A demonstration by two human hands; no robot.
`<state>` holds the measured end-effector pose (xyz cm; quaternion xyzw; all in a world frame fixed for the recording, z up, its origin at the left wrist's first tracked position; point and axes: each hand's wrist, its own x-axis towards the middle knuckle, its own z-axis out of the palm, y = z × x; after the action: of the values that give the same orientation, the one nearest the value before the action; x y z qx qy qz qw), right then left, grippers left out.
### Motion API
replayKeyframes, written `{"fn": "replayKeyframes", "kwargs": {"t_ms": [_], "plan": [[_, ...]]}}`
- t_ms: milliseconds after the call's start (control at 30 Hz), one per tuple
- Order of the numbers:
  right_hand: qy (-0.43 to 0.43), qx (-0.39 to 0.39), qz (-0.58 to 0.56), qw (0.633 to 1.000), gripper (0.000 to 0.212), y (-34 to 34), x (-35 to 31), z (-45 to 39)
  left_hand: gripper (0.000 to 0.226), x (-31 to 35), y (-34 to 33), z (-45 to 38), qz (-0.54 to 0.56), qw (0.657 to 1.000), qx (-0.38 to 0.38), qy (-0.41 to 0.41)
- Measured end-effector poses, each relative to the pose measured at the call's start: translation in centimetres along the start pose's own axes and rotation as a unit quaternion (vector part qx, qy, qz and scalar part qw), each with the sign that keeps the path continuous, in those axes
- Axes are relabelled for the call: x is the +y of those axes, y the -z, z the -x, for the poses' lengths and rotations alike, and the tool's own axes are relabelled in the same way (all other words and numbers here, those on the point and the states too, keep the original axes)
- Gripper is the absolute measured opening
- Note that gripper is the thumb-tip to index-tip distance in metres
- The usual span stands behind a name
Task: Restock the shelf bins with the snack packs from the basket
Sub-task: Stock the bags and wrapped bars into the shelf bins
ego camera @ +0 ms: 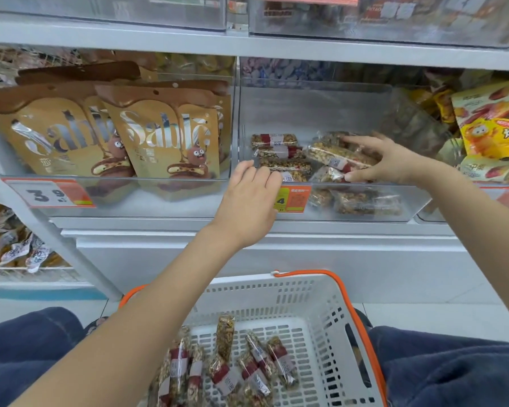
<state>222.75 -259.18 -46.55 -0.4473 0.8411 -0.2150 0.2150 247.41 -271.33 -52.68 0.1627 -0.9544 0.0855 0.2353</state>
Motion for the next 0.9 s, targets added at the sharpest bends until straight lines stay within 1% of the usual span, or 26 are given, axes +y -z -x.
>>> {"fn": "replayKeyframes", "kwargs": {"t_ms": [67, 133, 167, 200, 233, 267, 300, 333, 367, 400, 433, 467, 500, 533, 567, 600, 633, 700, 733, 767, 833, 867, 900], "plan": [[0.042, 0.069, -0.032, 0.996, 0.076, -0.7, -0.3, 1.0, 0.057, -0.2, 0.7, 1.1, 0.061, 0.997, -0.038, -0.006], [0.091, 0.173, 0.010, 0.981, 0.054, -2.4, -1.1, 2.0, 0.067, -0.3, 1.3, 3.5, 0.111, 0.994, -0.015, 0.004], [0.130, 0.239, 0.043, 0.961, 0.040, -3.7, -1.7, 2.8, 0.068, -0.3, 1.4, 5.1, 0.125, 0.992, 0.006, 0.022], [0.185, 0.304, 0.068, 0.932, 0.028, -5.3, -2.2, 3.7, 0.067, -0.3, 1.2, 6.9, 0.141, 0.989, 0.024, 0.047], [0.239, 0.356, 0.081, 0.900, 0.021, -7.4, -2.9, 4.8, 0.063, -0.4, 0.7, 9.0, 0.163, 0.983, 0.034, 0.079], [0.279, 0.382, 0.083, 0.877, 0.017, -9.7, -3.4, 6.0, 0.058, -0.6, -0.2, 11.3, 0.189, 0.974, 0.032, 0.119], [0.303, 0.380, 0.085, 0.870, 0.017, -12.4, -3.9, 7.1, 0.053, -0.7, -1.4, 13.6, 0.219, 0.961, 0.015, 0.171], [0.305, 0.340, 0.078, 0.886, 0.018, -15.3, -3.9, 7.9, 0.048, -0.9, -2.9, 16.3, 0.257, 0.938, -0.019, 0.232], [0.277, 0.250, 0.058, 0.926, 0.023, -18.6, -3.9, 8.8, 0.046, -0.8, -4.2, 18.8, 0.300, 0.903, -0.060, 0.303], [0.214, 0.118, 0.032, 0.969, 0.030, -22.0, -3.7, 9.6, 0.048, -0.8, -5.5, 21.5, 0.339, 0.853, -0.104, 0.383], [0.138, -0.027, 0.009, 0.990, 0.040, -25.5, -3.1, 10.6, 0.051, -0.8, -6.7, 24.1, 0.367, 0.795, -0.149, 0.459], [0.063, -0.146, -0.006, 0.987, 0.053, -29.2, -2.0, 11.6, 0.053, -0.7, -7.8, 26.3, 0.379, 0.741, -0.197, 0.517], [0.005, -0.227, -0.013, 0.974, 0.065, -32.5, -0.7, 12.5, 0.056, -0.6, -8.9, 28.2, 0.375, 0.708, -0.253, 0.543], [-0.035, -0.282, -0.015, 0.959, 0.078, -35.3, 0.5, 13.2, 0.061, -0.5, -10.2, 30.0, 0.360, 0.691, -0.316, 0.541], [-0.066, -0.319, -0.014, 0.945, 0.090, -37.5, 1.6, 13.9, 0.068, -0.3, -11.2, 31.3, 0.343, 0.682, -0.377, 0.525], [-0.094, -0.341, -0.013, 0.935, 0.097, -39.1, 2.5, 14.4, 0.077, -0.1, -12.2, 32.4, 0.329, 0.674, -0.418, 0.513], [-0.120, -0.349, -0.012, 0.929, 0.101, -40.5, 3.2, 14.7, 0.082, 0.1, -13.2, 33.3, 0.319, 0.672, -0.436, 0.506], [-0.155, -0.349, -0.005, 0.924, 0.102, -42.7, 4.2, 15.0, 0.081, 0.3, -14.9, 34.4, 0.290, 0.684, -0.431, 0.511], [-0.172, -0.356, -0.003, 0.918, 0.103, -43.7, 4.4, 15.1, 0.078, 0.3, -15.5, 34.7, 0.251, 0.703, -0.433, 0.505], [-0.186, -0.362, -0.004, 0.914, 0.103, -44.5, 4.5, 15.1, 0.077, 0.4, -15.8, 34.7, 0.203, 0.722, -0.453, 0.482], [-0.201, -0.354, 0.004, 0.914, 0.102, -45.8, 4.6, 14.8, 0.072, 0.5, -16.1, 34.3, 0.125, 0.770, -0.477, 0.405], [-0.200, -0.342, 0.015, 0.918, 0.099, -46.3, 4.5, 14.5, 0.069, 0.5, -16.5, 34.1, 0.107, 0.792, -0.470, 0.375], [-0.190, -0.328, 0.032, 0.925, 0.096, -46.7, 4.4, 14.2, 0.069, 0.5, -16.7, 33.5, 0.101, 0.803, -0.460, 0.366]]}}
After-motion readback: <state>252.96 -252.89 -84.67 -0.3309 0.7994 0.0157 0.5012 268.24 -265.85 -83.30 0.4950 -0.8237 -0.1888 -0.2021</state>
